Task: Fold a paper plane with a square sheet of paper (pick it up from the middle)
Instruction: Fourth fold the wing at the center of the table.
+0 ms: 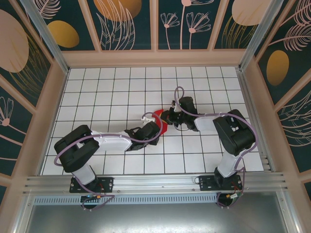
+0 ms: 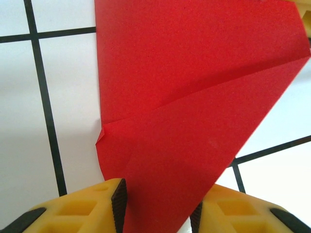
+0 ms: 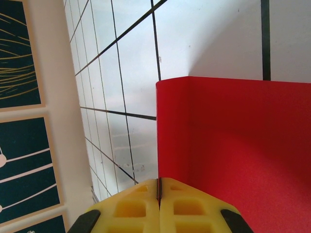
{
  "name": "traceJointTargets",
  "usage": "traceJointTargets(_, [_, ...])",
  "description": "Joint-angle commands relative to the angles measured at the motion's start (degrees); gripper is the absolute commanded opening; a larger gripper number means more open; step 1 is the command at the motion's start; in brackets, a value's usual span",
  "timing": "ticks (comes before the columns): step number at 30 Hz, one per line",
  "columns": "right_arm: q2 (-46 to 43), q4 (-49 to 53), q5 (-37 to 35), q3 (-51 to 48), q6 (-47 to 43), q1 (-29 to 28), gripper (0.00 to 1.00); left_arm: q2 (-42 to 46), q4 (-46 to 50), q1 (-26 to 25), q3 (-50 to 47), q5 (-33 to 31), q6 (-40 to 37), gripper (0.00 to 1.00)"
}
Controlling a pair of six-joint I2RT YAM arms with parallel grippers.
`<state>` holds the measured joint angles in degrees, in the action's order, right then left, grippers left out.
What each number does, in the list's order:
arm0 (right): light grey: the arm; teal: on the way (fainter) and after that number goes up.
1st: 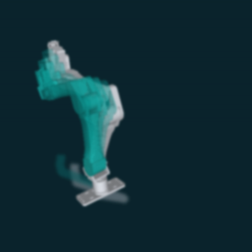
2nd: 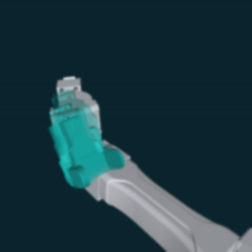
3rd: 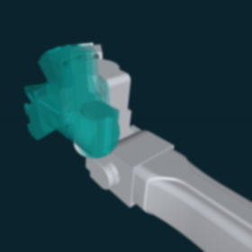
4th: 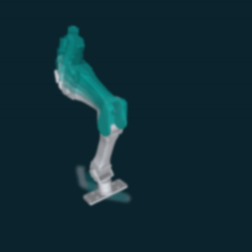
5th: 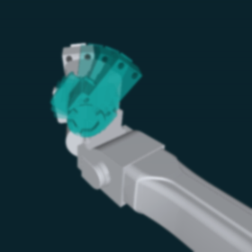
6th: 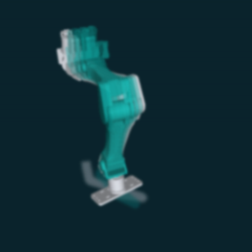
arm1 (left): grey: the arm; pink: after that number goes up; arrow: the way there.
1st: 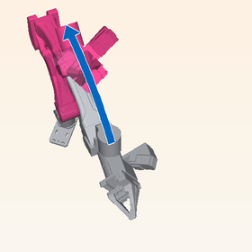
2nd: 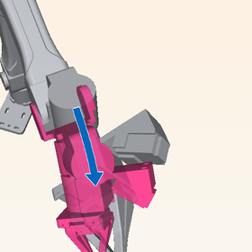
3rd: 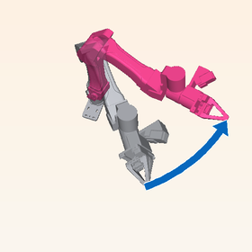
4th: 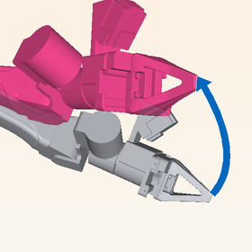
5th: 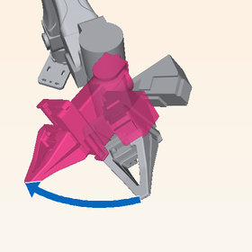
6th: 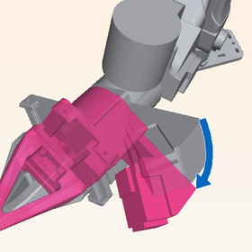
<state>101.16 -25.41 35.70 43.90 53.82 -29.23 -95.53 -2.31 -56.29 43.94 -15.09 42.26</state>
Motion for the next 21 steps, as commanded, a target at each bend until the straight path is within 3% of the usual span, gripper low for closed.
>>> traceJointTargets(1, [0.3, 0.8, 0.7, 1.9, -1.4, 0.3, 0.05, -0.6, 1.5, -0.4, -1.0, -0.9, -0.6, 0.40])
traceJointTargets(11, [-1.3, 2.2, 0.2, 1.8, -2.3, 0.4, 0.12, -1.0, 1.5, -0.5, -0.7, -1.3, -0.7, 0.21])
traceJointTargets(21, [-11.6, 10.8, -4.5, -0.2, -8.3, 2.6, 0.46, -0.4, -0.7, -0.5, -1.0, 0.6, -3.1, 0.13])
